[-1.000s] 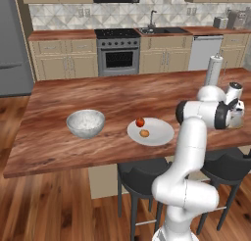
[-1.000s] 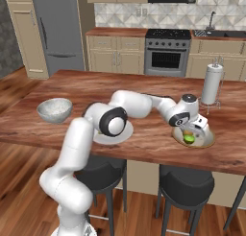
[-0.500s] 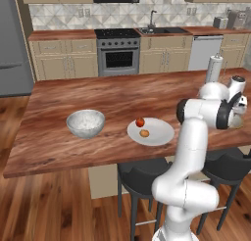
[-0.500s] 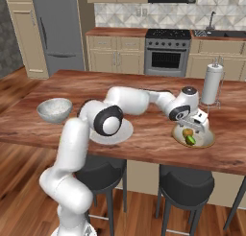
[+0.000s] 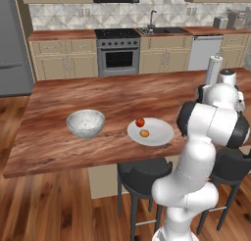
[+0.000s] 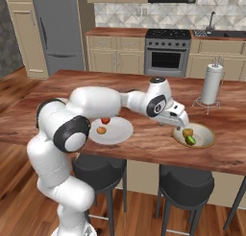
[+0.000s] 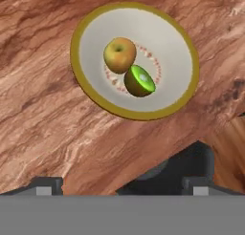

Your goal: Take the fruits from the plate on the dining counter and place two fruits in each bowl.

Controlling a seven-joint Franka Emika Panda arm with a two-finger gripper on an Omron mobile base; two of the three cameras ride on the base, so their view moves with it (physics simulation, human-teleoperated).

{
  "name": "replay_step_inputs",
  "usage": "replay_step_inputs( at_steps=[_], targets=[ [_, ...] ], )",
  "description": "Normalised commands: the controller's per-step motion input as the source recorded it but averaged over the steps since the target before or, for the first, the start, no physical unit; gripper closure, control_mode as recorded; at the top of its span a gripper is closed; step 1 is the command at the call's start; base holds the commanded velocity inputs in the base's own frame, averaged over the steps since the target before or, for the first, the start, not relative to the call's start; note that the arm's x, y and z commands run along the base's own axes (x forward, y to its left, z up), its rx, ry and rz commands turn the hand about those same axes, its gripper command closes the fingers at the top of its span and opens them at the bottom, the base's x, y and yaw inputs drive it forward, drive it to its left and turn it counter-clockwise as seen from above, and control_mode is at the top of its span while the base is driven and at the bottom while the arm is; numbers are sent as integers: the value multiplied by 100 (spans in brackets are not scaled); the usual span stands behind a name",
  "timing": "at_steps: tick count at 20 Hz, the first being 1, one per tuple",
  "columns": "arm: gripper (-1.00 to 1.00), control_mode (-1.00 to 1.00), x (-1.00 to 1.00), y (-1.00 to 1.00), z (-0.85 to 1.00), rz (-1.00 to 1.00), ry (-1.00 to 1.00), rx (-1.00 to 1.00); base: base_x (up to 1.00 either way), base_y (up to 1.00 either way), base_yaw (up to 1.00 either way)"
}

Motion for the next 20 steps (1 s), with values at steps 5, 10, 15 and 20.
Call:
replay_step_inputs(
  at_steps=[5, 10, 15, 20],
  targets=[
    [-100, -100, -59, 100, 41, 22, 15, -2, 0, 0, 0],
    [-100, -100, -13, 100, 51, 33, 23, 2, 0, 0, 0],
    [-100, -100, -9, 98, 68, 34, 27, 14, 0, 0, 0],
    [-100, -100, -16, 79, 59, 23, 22, 25, 0, 0, 0]
  ],
)
